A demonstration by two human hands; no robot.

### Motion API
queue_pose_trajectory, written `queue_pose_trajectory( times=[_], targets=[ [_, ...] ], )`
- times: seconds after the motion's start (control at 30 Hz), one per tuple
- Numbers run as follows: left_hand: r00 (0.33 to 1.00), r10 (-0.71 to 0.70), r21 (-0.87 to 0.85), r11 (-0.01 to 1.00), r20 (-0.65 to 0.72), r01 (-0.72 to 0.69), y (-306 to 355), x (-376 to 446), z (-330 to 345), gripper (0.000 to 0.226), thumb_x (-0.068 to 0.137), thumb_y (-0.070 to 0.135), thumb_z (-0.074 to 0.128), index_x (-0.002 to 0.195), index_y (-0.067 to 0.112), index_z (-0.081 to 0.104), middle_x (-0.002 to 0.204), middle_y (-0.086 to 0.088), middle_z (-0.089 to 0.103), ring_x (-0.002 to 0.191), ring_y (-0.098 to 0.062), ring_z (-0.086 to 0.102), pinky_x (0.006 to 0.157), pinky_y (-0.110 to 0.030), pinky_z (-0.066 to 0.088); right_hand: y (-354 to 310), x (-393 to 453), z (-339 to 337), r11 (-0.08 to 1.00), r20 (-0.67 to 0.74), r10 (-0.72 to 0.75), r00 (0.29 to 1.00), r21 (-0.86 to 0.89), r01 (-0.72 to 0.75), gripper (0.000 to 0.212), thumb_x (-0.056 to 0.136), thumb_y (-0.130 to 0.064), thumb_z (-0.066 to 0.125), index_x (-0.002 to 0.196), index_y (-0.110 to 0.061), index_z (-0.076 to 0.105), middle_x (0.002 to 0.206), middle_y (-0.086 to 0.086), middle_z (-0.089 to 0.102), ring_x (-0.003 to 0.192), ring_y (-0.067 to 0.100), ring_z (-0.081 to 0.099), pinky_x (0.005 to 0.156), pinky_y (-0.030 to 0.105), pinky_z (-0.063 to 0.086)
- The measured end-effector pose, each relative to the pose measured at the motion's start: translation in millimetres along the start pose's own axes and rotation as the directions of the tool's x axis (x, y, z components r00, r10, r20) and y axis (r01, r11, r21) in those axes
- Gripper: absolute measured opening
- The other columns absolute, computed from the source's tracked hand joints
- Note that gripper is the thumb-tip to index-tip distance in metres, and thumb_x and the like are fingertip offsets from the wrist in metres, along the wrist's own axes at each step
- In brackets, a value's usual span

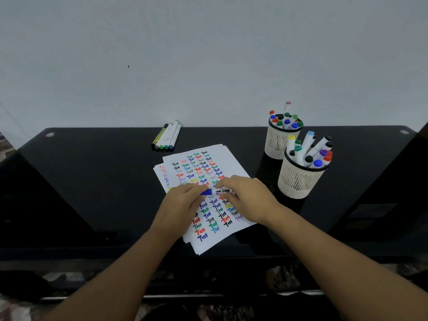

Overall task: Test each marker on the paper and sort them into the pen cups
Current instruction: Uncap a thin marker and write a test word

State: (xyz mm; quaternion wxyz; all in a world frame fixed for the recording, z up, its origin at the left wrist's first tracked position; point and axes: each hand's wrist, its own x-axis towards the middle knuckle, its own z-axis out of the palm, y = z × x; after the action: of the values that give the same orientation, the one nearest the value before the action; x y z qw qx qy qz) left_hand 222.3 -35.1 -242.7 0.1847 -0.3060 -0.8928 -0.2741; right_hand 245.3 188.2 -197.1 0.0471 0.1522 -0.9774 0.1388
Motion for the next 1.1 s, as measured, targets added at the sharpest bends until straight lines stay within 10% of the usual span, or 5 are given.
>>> queue_pose_trajectory(
  times=[0.17, 0.4, 0.6, 1.1],
  targets=[
    [0.994, -0.102, -0.084, 0.991, 0.046, 0.105, 5.3, -2.2, -1.6, 0.034, 0.102, 0.022, 0.061, 0.136, 0.019, 0.063, 0.128, -0.001, 0.067, 0.107, -0.016, 0.065, 0.088, -0.035, 0.057, -3.9, -0.4, -0.7, 0.999, 0.046, -0.034, 0.998, -0.04, 0.036, 0.043, 0.107, -0.05, 0.048, 0.147, -0.037, 0.041, 0.144, -0.008, 0.059, 0.12, 0.014, 0.061, 0.104, 0.038, 0.038],
    [0.931, -0.343, -0.038, 0.936, 0.124, 0.35, 9.0, 4.9, -5.1, 0.087, 0.092, 0.057, 0.064, 0.161, 0.036, 0.015, 0.158, 0.006, 0.039, 0.14, -0.016, 0.037, 0.115, -0.039, 0.033, -5.8, 1.3, -2.8, 1.0, -0.006, 0.013, 1.0, 0.023, -0.013, 0.052, 0.109, -0.039, 0.04, 0.156, -0.041, 0.017, 0.141, 0.001, 0.059, 0.086, 0.019, 0.066, 0.069, 0.038, 0.055],
    [0.918, -0.337, 0.107, 0.941, 0.209, 0.321, 2.7, 7.6, 1.7, 0.079, 0.09, 0.072, 0.052, 0.155, 0.03, 0.037, 0.162, 0.005, 0.035, 0.15, -0.015, 0.025, 0.125, -0.041, 0.015, -5.7, -4.3, -10.2, 0.967, -0.006, 0.091, 0.996, 0.241, -0.086, 0.069, 0.105, -0.03, 0.041, 0.153, -0.066, 0.008, 0.089, 0.002, 0.063, 0.071, 0.02, 0.062, 0.063, 0.046, 0.056],
    [0.908, -0.347, 0.149, 0.936, 0.236, 0.319, 1.0, 8.4, 1.3, 0.077, 0.089, 0.077, 0.047, 0.151, 0.032, 0.046, 0.161, 0.006, 0.037, 0.151, -0.014, 0.025, 0.126, -0.041, 0.014, -3.1, -8.6, -7.9, 0.874, -0.077, 0.238, 0.968, 0.452, -0.179, 0.064, 0.111, -0.033, 0.036, 0.16, -0.051, -0.002, 0.085, 0.001, 0.071, 0.063, 0.02, 0.065, 0.052, 0.036, 0.052]
  ],
)
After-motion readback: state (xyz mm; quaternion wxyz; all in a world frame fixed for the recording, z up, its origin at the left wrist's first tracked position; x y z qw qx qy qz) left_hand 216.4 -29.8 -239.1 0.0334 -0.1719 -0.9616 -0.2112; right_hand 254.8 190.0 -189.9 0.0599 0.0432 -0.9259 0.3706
